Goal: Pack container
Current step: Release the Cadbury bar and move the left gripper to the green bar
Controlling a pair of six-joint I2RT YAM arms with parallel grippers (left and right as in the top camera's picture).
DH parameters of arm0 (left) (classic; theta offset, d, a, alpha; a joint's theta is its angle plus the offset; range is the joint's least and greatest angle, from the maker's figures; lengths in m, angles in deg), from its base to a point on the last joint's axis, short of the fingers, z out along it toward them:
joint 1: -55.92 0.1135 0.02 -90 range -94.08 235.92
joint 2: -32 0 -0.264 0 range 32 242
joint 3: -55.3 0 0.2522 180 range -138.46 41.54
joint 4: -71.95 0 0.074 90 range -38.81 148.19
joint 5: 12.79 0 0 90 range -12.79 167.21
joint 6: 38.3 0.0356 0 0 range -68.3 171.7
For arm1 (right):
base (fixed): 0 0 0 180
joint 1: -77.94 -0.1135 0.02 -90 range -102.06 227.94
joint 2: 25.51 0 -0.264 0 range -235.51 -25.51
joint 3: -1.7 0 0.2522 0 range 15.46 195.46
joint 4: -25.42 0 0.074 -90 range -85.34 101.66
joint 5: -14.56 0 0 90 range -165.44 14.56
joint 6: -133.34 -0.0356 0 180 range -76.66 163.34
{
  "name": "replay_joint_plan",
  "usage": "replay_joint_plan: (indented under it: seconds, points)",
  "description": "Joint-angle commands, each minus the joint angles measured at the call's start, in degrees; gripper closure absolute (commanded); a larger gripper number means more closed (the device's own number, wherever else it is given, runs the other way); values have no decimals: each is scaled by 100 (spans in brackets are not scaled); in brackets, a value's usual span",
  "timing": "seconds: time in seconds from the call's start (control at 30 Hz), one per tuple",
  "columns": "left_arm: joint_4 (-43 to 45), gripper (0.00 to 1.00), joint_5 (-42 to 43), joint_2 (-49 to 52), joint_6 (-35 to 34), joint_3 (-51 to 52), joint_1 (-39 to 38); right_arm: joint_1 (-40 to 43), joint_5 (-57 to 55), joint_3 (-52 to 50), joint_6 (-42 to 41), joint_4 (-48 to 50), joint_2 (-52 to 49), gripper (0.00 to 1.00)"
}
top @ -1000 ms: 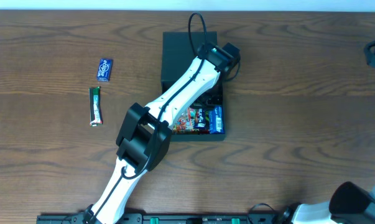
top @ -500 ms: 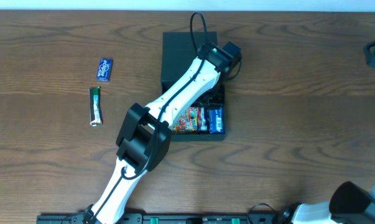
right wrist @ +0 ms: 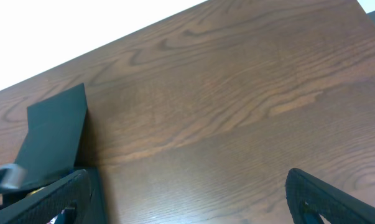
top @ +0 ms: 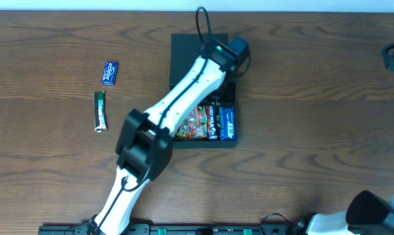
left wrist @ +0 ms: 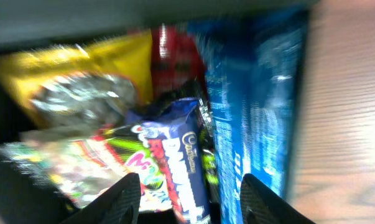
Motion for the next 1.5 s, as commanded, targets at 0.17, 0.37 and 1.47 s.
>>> replay_joint_plan:
  seconds: [0.17,0.37,1.47]
  points:
    - [-286,37,-2769,-2164,310,-50,538,39,46,-26,-55,-15,9,1]
    - [-1414,43,-2452,-2830,728,-48,2190,39,44,-26,-52,9,9,1]
    - [2555,13,-693,-3650,2503,6122,4492,-2,297,-26,212,-13,9,1]
